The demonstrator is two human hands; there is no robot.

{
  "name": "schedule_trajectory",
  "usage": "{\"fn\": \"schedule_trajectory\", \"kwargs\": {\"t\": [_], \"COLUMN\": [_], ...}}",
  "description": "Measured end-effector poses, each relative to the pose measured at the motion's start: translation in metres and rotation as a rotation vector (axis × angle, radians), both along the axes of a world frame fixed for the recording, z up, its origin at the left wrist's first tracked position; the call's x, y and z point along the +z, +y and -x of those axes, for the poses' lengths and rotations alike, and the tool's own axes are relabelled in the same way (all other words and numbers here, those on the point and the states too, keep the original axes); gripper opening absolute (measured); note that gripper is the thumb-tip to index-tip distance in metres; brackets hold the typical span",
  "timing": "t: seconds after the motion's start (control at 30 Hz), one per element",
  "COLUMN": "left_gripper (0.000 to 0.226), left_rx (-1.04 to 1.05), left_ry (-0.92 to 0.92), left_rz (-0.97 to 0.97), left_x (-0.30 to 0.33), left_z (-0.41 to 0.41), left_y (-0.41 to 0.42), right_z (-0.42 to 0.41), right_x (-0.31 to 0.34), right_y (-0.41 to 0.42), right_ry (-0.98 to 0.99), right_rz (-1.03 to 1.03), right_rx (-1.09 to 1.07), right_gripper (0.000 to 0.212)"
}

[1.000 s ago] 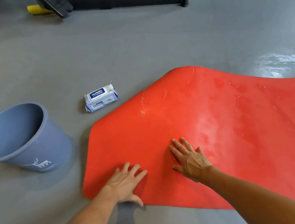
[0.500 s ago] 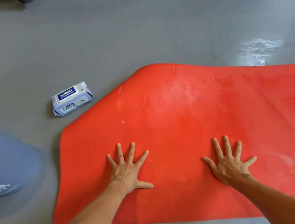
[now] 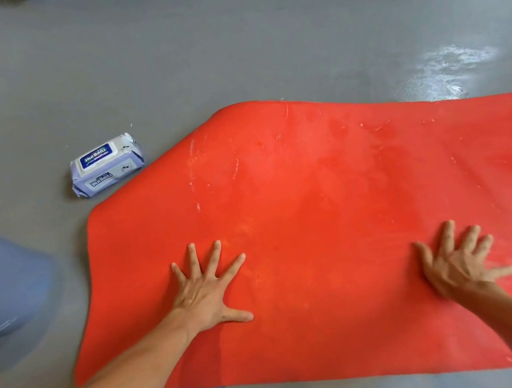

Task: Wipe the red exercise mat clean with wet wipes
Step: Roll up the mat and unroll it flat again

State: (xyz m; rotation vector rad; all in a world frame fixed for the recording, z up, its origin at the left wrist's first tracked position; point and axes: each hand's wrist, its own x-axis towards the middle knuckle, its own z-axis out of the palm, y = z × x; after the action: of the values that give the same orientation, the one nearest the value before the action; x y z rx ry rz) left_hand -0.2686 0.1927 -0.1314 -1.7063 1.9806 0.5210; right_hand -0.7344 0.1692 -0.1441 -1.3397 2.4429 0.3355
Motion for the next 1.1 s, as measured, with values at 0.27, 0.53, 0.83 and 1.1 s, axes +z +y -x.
{"fn": "schedule_trajectory", "kwargs": {"t": [0.27,0.53,0.83,1.1], "left_gripper": [0.123,0.116,0.118,0.123], "left_rx": [-0.002,-0.033,-0.055,-0.112], "left_ry": [-0.014,0.004,-0.017,0.081], "left_rz": [-0.008,0.084,0.138,0.103], "left_x": [0.009,0.007,0.007,0.01], "left_z": [0.001,0.003,0.037,0.139], "left_y": [-0.001,0.0,-0.02,-0.038], "right_z": [-0.163,-0.261,-0.217,-0.04], "right_x": [-0.003,-0.005,-0.001,0.004], "right_y": [-0.025,-0.012,-0.008,-0.006], "right_ry": [-0.083,-0.174,-0.237,-0.138], "right_rz": [0.084,0.069,0.082,0.023], "right_rx": [0.482,0.782,0.888,0.463], "right_gripper": [0.084,0.078,0.082,0.09]}}
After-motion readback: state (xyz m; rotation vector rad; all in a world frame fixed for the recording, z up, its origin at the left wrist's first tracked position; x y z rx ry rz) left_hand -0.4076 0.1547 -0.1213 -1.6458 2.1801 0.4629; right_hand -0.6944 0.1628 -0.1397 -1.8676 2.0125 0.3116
